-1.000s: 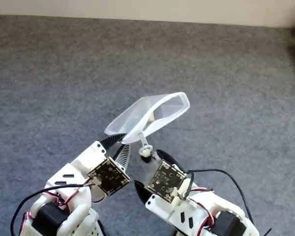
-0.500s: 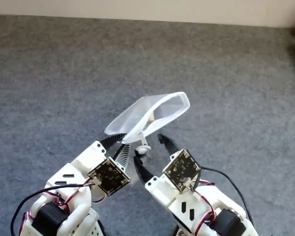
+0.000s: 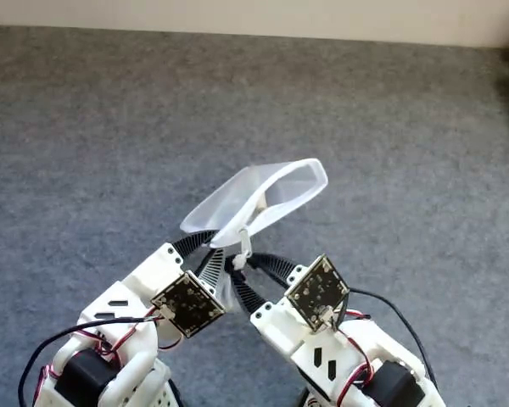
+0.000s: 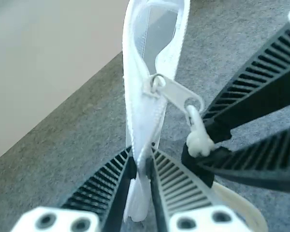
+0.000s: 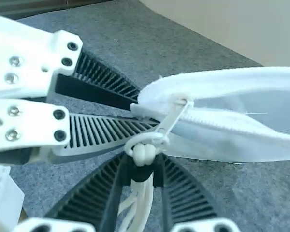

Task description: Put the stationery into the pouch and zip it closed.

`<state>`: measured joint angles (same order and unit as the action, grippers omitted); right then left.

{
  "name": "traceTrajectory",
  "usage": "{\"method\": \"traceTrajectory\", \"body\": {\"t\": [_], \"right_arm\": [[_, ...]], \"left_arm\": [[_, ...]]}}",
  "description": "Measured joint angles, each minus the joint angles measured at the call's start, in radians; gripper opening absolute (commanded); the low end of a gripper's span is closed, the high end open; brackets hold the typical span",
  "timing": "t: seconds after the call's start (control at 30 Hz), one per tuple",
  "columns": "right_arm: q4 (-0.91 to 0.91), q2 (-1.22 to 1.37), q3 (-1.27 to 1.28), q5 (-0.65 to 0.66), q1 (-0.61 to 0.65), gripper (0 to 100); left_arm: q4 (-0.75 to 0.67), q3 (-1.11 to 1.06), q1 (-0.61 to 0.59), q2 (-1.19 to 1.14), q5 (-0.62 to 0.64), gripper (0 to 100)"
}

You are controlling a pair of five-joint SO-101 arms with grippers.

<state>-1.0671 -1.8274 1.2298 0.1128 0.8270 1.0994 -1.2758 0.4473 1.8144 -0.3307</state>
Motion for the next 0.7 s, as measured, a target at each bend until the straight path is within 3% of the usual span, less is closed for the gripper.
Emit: {"method": "traceTrajectory", "body": {"t": [0.3,0.47,0.7], "right_arm": [[0.051,0.000,0.000,0.017,-0.146,3.9],[0.048,0.000,0.000,0.002,-0.153,17.0],[0.048,0.000,0.000,-0.061,-0.153,16.6]], "left_arm": [[0.000,0.000,0.000,0.000,0.000,0],[0.000,-0.003,0.000,0.002,0.000,0],[0.000,-0.003,0.000,0.002,0.000,0]]}}
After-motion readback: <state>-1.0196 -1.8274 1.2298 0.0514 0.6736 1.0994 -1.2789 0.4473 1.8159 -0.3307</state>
